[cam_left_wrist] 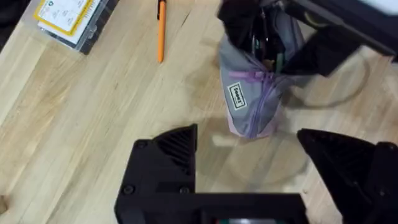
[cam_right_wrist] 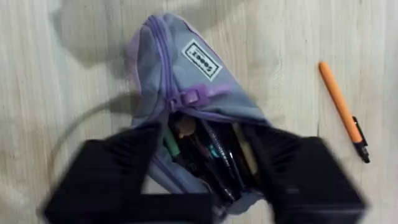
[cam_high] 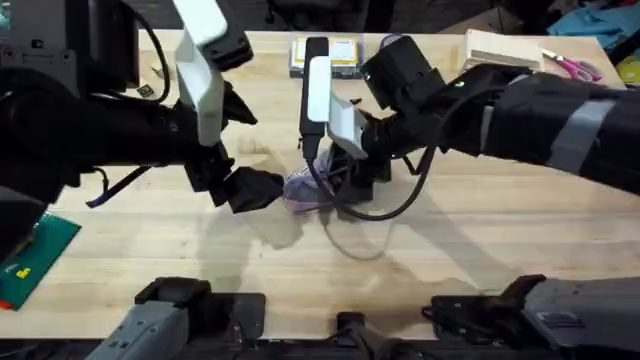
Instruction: Unzip the bag, pick up the pens from the table one at a time and place them inside, then zip the bag closed.
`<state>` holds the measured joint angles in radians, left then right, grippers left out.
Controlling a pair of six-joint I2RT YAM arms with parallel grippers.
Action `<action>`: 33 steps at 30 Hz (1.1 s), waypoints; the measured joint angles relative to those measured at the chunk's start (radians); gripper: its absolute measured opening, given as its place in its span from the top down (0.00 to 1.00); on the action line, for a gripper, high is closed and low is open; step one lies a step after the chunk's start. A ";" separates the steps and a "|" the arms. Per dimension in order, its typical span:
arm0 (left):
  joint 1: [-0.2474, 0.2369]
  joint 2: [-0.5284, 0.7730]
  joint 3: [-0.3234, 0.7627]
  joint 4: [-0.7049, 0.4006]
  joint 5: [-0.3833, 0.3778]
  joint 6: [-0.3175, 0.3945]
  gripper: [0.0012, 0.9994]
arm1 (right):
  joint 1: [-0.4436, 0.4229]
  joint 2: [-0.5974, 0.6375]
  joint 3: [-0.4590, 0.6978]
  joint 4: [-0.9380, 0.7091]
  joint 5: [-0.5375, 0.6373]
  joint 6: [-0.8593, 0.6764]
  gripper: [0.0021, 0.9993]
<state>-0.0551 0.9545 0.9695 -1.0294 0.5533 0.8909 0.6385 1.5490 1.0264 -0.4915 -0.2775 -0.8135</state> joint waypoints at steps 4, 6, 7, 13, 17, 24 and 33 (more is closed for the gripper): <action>0.000 0.000 0.000 0.000 0.000 0.000 0.01 | 0.000 0.000 0.002 0.000 0.000 -0.005 0.00; 0.000 0.000 0.000 0.000 0.000 0.000 0.01 | 0.000 0.000 0.002 -0.001 0.000 -0.005 0.00; 0.000 0.000 0.000 0.000 0.000 0.000 0.01 | 0.000 0.000 0.002 -0.002 0.000 -0.005 0.00; 0.000 0.000 0.000 0.000 0.000 0.000 0.01 | 0.000 0.000 0.002 -0.002 0.000 -0.005 0.00; 0.000 0.000 0.000 0.000 0.000 0.000 0.01 | 0.000 0.000 0.002 -0.002 0.000 -0.005 0.00; 0.000 0.000 0.000 0.000 0.000 0.000 0.01 | 0.000 -0.043 0.002 -0.007 0.000 -0.003 0.00; 0.000 0.000 0.000 0.000 0.000 0.000 0.01 | 0.000 -0.268 0.032 0.026 0.022 0.080 0.00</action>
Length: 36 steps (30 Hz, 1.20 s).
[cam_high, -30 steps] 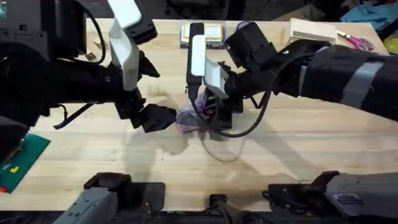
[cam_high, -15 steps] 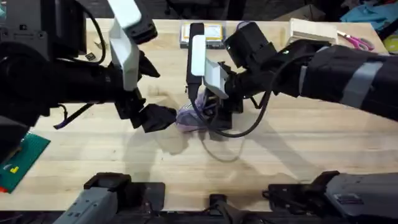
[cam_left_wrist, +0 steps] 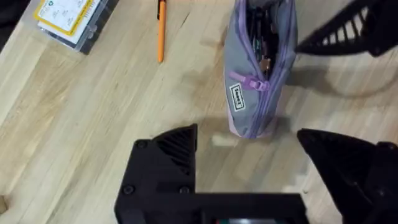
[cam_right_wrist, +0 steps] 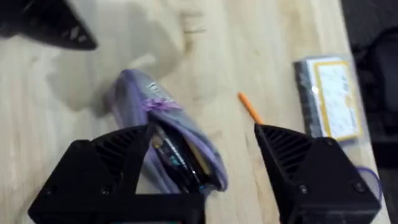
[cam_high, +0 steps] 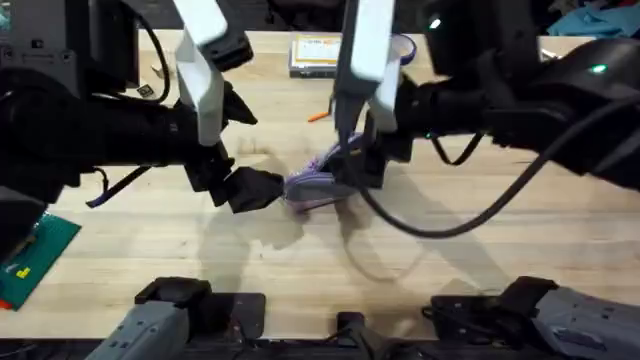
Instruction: Unzip the bag, pick up the pens from the table one at a time and place them inside, then zip the bag closed.
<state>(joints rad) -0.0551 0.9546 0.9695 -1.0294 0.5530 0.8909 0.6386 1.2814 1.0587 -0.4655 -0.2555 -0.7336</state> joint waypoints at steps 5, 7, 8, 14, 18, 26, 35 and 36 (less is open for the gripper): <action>0.000 0.000 0.000 0.000 0.000 0.000 0.01 | -0.039 -0.002 0.023 0.001 0.029 0.065 0.00; 0.000 0.000 0.000 0.000 0.000 0.000 0.01 | -0.052 0.007 0.033 0.000 0.033 0.078 0.00; 0.000 0.000 0.000 0.000 0.000 0.000 0.01 | -0.062 0.033 0.059 -0.002 0.034 0.087 0.00; 0.000 0.000 0.000 0.000 0.000 0.000 0.01 | -0.091 0.127 0.153 -0.027 0.024 0.118 0.00; 0.000 0.000 0.000 0.000 0.000 0.000 0.01 | -0.147 0.249 0.253 -0.036 -0.024 0.160 0.00; 0.000 0.000 0.000 0.000 0.000 0.000 0.01 | -0.194 0.382 0.283 -0.002 -0.056 0.181 0.00; 0.000 0.000 0.000 0.000 0.000 0.000 0.01 | -0.204 0.528 0.283 0.112 -0.060 0.207 0.00; 0.000 0.000 0.000 0.000 0.000 0.000 0.01 | -0.204 0.538 0.283 0.127 -0.060 0.210 0.00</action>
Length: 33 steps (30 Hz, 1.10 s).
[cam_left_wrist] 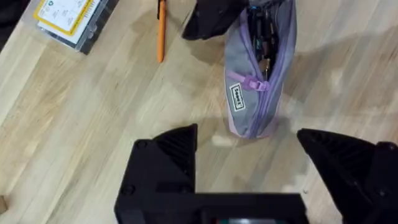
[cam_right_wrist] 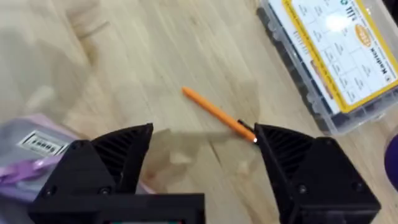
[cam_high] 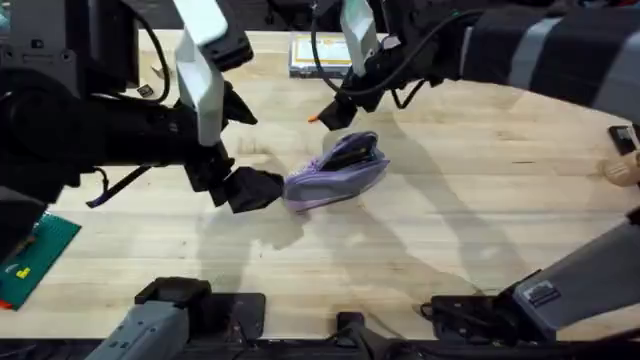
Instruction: Unzip the bag, pick up the pens from the table one at a time and place them inside, then zip the bag closed.
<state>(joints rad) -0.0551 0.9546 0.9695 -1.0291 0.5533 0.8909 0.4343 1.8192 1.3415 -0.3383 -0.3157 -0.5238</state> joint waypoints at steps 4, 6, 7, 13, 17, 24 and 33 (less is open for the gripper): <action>0.000 0.000 0.000 0.000 0.000 0.000 0.01 | 0.000 0.039 0.000 0.056 0.000 0.015 0.00; 0.000 0.000 0.000 0.000 0.000 0.000 0.01 | 0.000 0.060 0.000 0.071 0.000 0.024 0.00; 0.000 0.000 0.000 0.000 0.000 0.000 0.01 | 0.000 0.069 0.000 0.073 0.000 0.027 0.00; 0.000 0.000 0.000 0.000 0.000 0.000 0.01 | -0.001 0.152 0.000 0.089 0.000 0.035 0.00; 0.000 0.000 0.000 0.000 0.000 0.000 0.01 | -0.001 0.194 0.000 0.096 0.001 0.037 0.00; 0.000 0.000 0.000 0.000 0.000 0.000 0.01 | -0.002 0.204 0.011 0.091 0.000 0.038 0.00; 0.000 0.000 0.000 0.000 0.000 0.000 0.01 | -0.004 0.204 0.011 0.089 0.000 0.038 0.00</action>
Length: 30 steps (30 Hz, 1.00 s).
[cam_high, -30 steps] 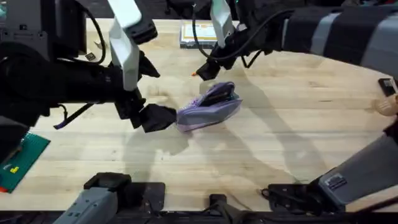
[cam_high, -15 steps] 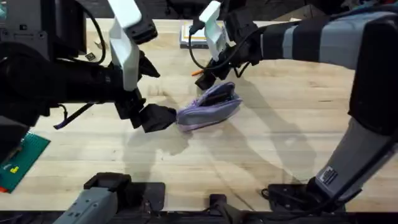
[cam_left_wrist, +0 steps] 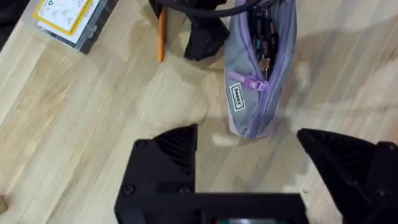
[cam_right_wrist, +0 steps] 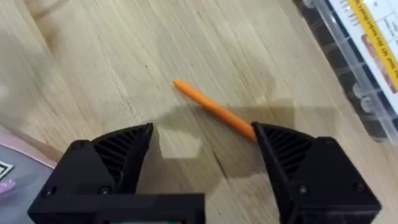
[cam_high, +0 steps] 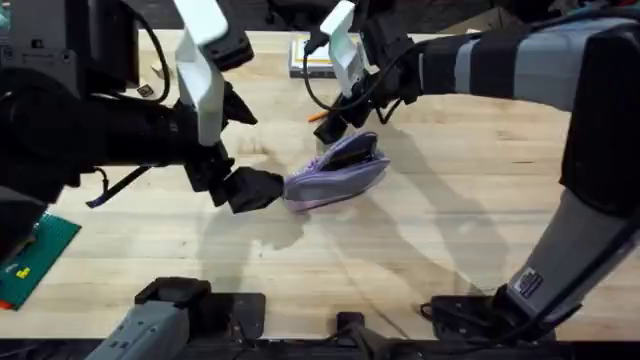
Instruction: Unzip the bag, pick up the pens from the table one at a time and place them inside, then zip the bag closed.
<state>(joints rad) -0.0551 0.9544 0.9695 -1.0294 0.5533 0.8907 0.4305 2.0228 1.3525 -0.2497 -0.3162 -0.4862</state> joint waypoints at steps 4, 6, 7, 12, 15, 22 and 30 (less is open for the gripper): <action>0.000 0.000 0.000 0.000 0.000 0.000 0.01 | 0.000 0.000 0.000 0.000 0.000 0.000 0.00; 0.000 0.000 0.000 0.000 0.000 0.000 0.01 | 0.000 0.000 0.000 0.000 0.000 0.000 0.00; 0.000 0.000 0.000 0.000 0.000 0.000 0.01 | 0.000 0.000 0.000 0.000 0.000 0.000 0.00; 0.000 0.000 0.000 0.000 0.000 0.000 0.01 | 0.000 0.000 0.000 0.000 0.001 0.000 0.12; 0.000 0.000 0.000 0.000 0.000 0.000 0.01 | -0.003 0.000 0.001 0.000 0.001 0.000 0.44; 0.000 0.000 0.000 0.000 0.000 0.000 0.01 | -0.008 0.000 0.007 0.000 -0.007 0.008 0.97; 0.000 0.000 0.000 0.000 0.000 0.000 0.01 | -0.011 0.000 0.007 -0.001 -0.008 0.008 0.97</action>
<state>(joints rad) -0.0551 0.9543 0.9695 -1.0290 0.5533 0.8909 0.4194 2.0224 1.3594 -0.2504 -0.3237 -0.4786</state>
